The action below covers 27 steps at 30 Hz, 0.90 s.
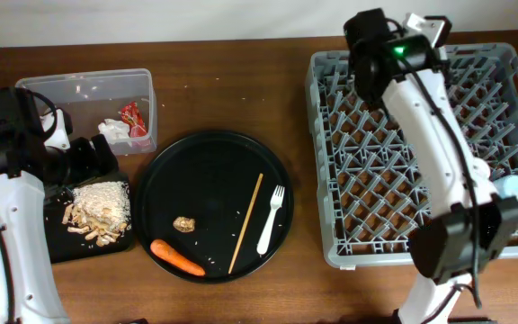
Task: Sort waste into correct bins and load items into the dishwasher rack
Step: 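Take the plate with the right gripper and stand it in the rack, then grasp the white plastic fork with the right gripper and place it in the rack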
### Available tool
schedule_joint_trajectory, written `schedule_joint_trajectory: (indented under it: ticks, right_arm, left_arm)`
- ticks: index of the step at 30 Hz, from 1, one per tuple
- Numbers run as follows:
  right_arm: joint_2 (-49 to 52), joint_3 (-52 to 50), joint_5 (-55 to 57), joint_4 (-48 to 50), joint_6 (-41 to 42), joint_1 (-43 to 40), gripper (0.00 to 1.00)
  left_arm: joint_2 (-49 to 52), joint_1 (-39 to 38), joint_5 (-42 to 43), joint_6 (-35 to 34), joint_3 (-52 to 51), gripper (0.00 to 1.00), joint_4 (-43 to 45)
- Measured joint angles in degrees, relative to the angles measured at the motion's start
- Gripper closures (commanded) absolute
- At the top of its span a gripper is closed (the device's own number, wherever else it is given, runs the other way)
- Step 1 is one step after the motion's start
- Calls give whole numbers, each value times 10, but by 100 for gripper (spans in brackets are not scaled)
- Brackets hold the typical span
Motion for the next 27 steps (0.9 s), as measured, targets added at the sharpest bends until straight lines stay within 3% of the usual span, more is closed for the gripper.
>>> schedule_joint_trajectory:
  ticks: [3,7,8,9,12,14,17,21,22,24,27]
  right_arm:
    - [68,-19,-39,5,9,11,96]
    - [77,-19,-65,5,17,71,92]
    - [77,-19,-67,2,17,95,66]
    - [77,-19,-70,-2,15,120,4]
    - [40,-21,-101,-5,14,209,2]
    - [-25,-21,-122,-19,15,189,1]
    - [-156,-20,-217,-33,-3,70,1]
    - [-177,-20,-567,-98,-148,-153,1]
    - [-177,-21,-646,-124,-190,-174,1]
    - [-177,-24,-709,-162,-223,-162,1]
    - [-178,-82,-749,-124,-214,-47,1]
  left_arm:
    - [0,0,0,0,0,1,0]
    - [0,0,0,0,0,1,0]
    - [0,0,0,0,0,1,0]
    - [0,0,0,0,0,1,0]
    - [0,0,0,0,0,1,0]
    - [0,0,0,0,0,1,0]
    - [0,-4,5,0,0,1,0]
    - [0,-96,20,5,0,1,11]
    - [1,-116,19,7,0,1,12]
    - [17,-165,11,9,0,1,11]
    - [48,-172,2,9,0,1,6]
